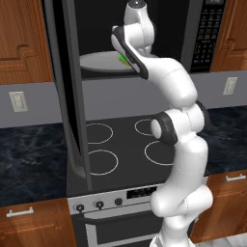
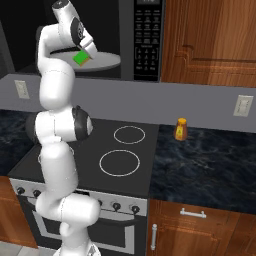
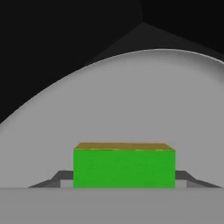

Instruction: Place the sponge inside the microwave to prepare for sanitizing.

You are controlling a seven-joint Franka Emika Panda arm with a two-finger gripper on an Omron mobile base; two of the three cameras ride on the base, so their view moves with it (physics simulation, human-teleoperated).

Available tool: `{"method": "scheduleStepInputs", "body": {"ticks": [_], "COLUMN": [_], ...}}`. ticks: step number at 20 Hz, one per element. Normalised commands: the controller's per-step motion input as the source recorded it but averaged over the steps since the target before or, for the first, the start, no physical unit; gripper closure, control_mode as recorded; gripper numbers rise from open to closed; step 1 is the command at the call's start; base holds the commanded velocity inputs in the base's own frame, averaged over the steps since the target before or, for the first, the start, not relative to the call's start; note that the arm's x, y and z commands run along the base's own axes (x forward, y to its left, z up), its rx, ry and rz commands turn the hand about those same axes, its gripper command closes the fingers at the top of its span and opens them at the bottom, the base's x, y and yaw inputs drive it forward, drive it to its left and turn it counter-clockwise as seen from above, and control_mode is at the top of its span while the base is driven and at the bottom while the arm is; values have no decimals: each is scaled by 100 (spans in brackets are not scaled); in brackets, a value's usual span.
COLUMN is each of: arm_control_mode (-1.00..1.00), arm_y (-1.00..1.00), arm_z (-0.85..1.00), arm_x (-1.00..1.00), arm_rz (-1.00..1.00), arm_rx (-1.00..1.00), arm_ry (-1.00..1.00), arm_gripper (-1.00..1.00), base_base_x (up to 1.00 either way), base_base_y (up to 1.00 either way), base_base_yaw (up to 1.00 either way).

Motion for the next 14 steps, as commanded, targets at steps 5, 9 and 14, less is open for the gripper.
{"method": "scheduleStepInputs", "body": {"ticks": [5, 9, 14], "arm_control_mode": [-100, -100, -100], "arm_y": [9, 20, 8], "arm_z": [-8, -19, -18], "arm_x": [18, 8, 6], "arm_rz": [0, 0, 0], "arm_rx": [0, 0, 1], "arm_ry": [0, 0, 0], "arm_gripper": [100, -100, -100], "base_base_x": [0, 0, 0], "base_base_y": [0, 0, 0], "base_base_yaw": [0, 0, 0]}}
